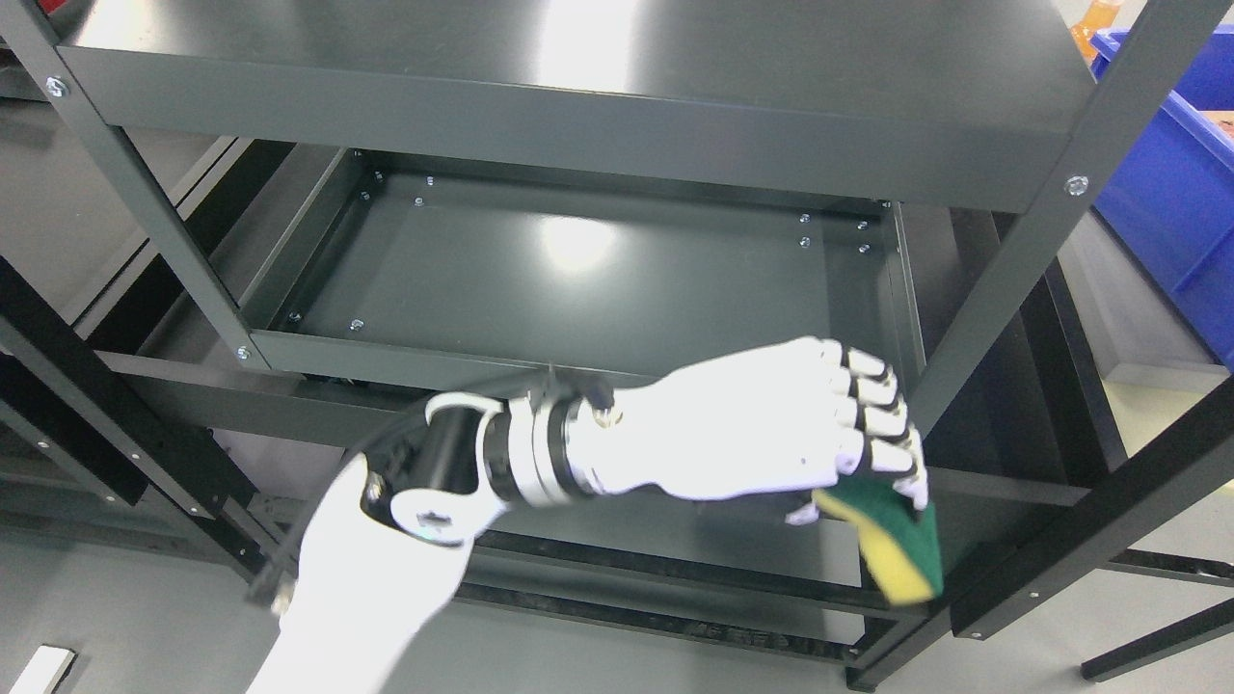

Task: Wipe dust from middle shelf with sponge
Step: 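Press the sponge onto the middle shelf's far edge with the left hand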

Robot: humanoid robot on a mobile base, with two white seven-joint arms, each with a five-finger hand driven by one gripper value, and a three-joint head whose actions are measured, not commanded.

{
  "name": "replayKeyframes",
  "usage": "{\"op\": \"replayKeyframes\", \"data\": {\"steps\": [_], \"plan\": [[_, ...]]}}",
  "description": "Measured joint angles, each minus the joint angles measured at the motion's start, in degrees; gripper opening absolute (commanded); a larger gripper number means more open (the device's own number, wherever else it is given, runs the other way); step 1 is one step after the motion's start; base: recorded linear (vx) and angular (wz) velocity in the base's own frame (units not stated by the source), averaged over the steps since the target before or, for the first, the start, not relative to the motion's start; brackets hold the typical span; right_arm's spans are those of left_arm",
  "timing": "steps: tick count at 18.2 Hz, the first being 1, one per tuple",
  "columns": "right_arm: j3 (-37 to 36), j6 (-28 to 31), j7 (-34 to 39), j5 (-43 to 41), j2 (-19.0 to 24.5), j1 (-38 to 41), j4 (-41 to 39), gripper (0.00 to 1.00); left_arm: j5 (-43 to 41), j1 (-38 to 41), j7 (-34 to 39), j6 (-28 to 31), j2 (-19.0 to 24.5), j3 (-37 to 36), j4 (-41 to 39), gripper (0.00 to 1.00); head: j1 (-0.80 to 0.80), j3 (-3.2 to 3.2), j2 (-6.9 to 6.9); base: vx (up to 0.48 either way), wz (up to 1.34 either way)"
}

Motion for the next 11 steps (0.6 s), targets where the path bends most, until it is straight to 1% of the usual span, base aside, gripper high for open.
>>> {"op": "replayKeyframes", "data": {"steps": [2, 4, 8, 11], "plan": [[0.00, 0.00, -0.01, 0.00, 0.00, 0.00, 0.00, 1.00, -0.51, -5.41, -3.84, -0.05, -0.16, 1.74, -0.15, 0.00, 0.00, 0.00, 0.00, 0.000, 0.00], [0.00, 0.00, -0.01, 0.00, 0.00, 0.00, 0.00, 1.00, -0.88, -9.32, -6.15, -0.07, 0.25, 3.62, -0.30, 0.00, 0.00, 0.00, 0.00, 0.000, 0.00], [0.00, 0.00, -0.01, 0.00, 0.00, -0.01, 0.00, 1.00, -1.07, -13.43, -7.54, -0.10, 2.30, 7.61, -0.45, 0.00, 0.00, 0.00, 0.00, 0.000, 0.00], [0.00, 0.00, -0.01, 0.00, 0.00, -0.02, 0.00, 1.00, 1.03, -14.66, -7.81, -0.14, 4.90, 11.06, -0.55, 0.00, 0.00, 0.00, 0.00, 0.000, 0.00]]}}
